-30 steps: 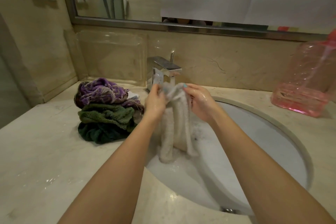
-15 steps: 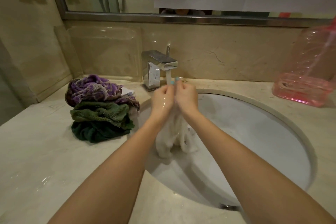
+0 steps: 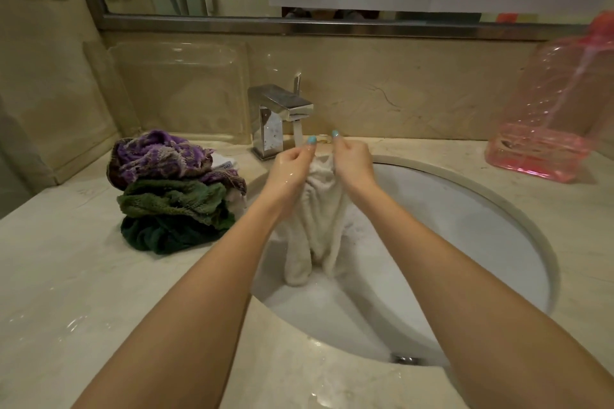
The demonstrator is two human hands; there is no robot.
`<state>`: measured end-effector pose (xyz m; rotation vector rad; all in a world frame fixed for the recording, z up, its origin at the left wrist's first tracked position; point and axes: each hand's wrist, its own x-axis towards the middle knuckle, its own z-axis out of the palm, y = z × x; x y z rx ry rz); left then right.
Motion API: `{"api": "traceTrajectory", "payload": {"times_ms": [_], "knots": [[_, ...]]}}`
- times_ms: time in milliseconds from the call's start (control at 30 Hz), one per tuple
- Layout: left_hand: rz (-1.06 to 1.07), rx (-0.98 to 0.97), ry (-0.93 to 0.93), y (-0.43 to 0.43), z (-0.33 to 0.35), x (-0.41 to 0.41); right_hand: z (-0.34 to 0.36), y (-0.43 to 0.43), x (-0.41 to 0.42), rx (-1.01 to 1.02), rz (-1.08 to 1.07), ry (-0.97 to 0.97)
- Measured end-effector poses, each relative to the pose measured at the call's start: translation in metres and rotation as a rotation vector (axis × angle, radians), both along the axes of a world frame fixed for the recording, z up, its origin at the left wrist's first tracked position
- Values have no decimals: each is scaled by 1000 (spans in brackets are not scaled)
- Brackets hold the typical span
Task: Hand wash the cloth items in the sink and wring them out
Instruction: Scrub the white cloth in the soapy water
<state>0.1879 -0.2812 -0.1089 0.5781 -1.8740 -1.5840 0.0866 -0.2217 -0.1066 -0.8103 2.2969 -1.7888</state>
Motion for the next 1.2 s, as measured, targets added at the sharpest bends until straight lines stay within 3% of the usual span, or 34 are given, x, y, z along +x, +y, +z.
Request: {"api": "traceTrajectory", "payload": {"times_ms": [100, 167, 367, 533, 633, 733, 867, 933, 1067, 1200], "knots": [[-233, -25, -335, -9, -1, 15, 9, 5, -13, -153, 10, -121], [-376, 25, -465, -9, -2, 19, 5, 7, -16, -125, 58, -128], [-154, 309, -64, -21, -5, 14, -25, 25, -16, 247, 428, -345], [-66, 441, 139, -24, 0, 12, -21, 43, -24, 457, 661, -309], [-46, 468, 195, -22, 4, 13, -28, 41, -16, 665, 648, -149], [-19, 420, 169, -23, 4, 13, -26, 42, -15, 503, 588, -177], [-27, 454, 189, -18, 7, 9, -26, 34, -3, 572, 649, -51], [-14, 415, 148, -17, 8, 7, -30, 35, -5, 536, 602, -85], [84, 45, -185, -23, 0, 13, -19, 51, -26, 139, 624, -480], [-117, -220, -482, -15, -7, 17, -6, 53, -25, -72, 668, -596]]}}
